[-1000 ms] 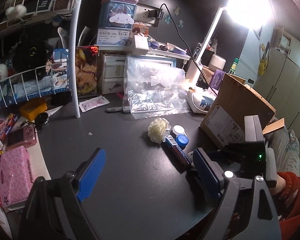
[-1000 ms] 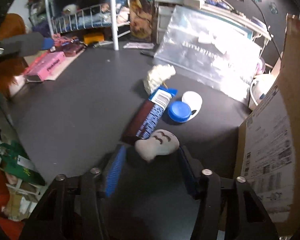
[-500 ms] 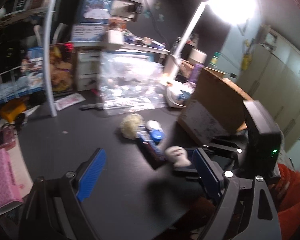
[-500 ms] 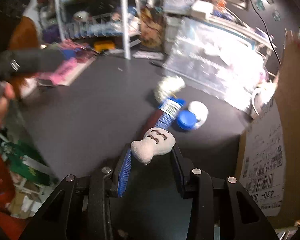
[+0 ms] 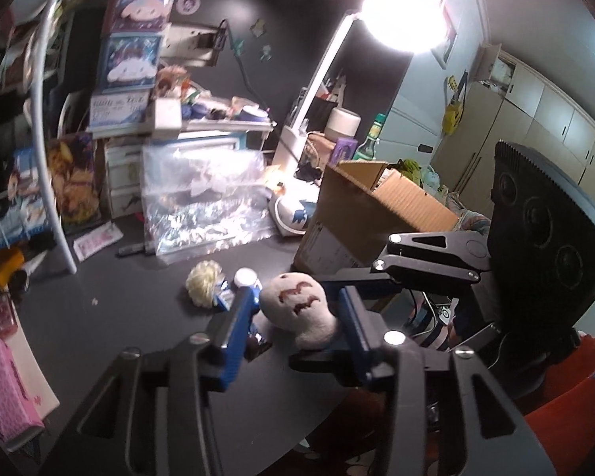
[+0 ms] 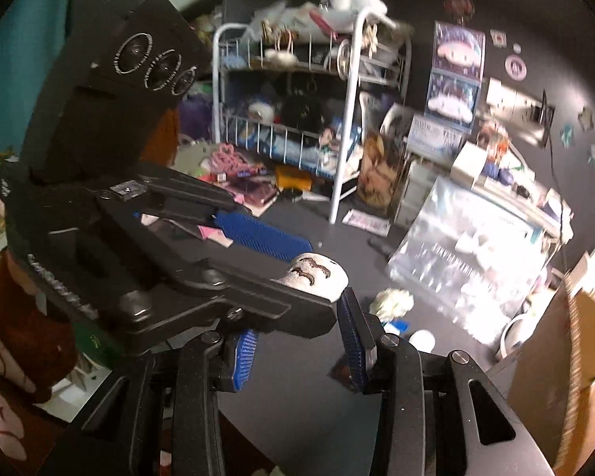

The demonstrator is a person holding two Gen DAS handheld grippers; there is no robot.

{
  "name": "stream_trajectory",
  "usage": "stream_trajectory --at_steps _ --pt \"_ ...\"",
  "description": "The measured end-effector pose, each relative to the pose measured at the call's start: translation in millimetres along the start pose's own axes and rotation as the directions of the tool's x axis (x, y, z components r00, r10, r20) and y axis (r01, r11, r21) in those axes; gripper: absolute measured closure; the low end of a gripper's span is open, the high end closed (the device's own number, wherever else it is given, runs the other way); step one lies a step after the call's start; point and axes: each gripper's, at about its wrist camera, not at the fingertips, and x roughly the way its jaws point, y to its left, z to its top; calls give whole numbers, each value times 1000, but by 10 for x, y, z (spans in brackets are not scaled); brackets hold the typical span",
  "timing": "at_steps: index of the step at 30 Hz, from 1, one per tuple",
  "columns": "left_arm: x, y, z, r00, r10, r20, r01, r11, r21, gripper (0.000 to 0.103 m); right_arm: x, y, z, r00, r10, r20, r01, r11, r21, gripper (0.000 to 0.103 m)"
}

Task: Organize objects
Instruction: 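Carry the plush ghost into the cardboard box and release it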

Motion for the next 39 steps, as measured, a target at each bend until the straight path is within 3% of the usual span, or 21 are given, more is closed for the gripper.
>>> stream_trajectory --at_steps 12,20,27,28,29,31,32,34,37,39 --pt "517 -630 615 999 -46 -10 47 991 122 68 -599 -633 -108 994 -100 53 99 995 32 69" --pt "1195 -980 968 986 -129 -106 143 980 141 68 -867 -1275 -368 986 -167 5 164 975 149 69" --pt "1509 -1117 1107 980 -113 -161 140 976 164 67 -900 -1667 -521 986 -160 -52 168 961 221 68" --pt "1522 -1132 1104 981 -105 -163 133 975 176 60 -890 -1704 -524 985 -158 -65 169 959 228 68" --pt "1521 -1133 1101 983 -96 -158 125 975 183 43 -886 -1718 -534 985 -157 -74 170 958 233 66" --pt "1476 -1103 1109 987 -98 -127 119 978 171 25 -906 -1726 -551 986 -152 -74 166 953 252 56" --pt "1447 -1080 1113 988 -105 -116 123 979 162 25 -924 -1727 -553 985 -156 -71 169 951 258 43" --pt "1366 -1019 1121 990 -104 -98 118 982 145 25 -979 -1727 -552 983 -173 -60 183 947 264 28" --pt "1239 -954 1113 994 -90 -68 99 986 134 25 -1021 -1740 -526 984 -173 -53 181 944 277 23" --pt "1115 -891 1096 996 -82 -44 87 988 127 25 -1041 -1749 -509 984 -172 -40 177 942 286 9"
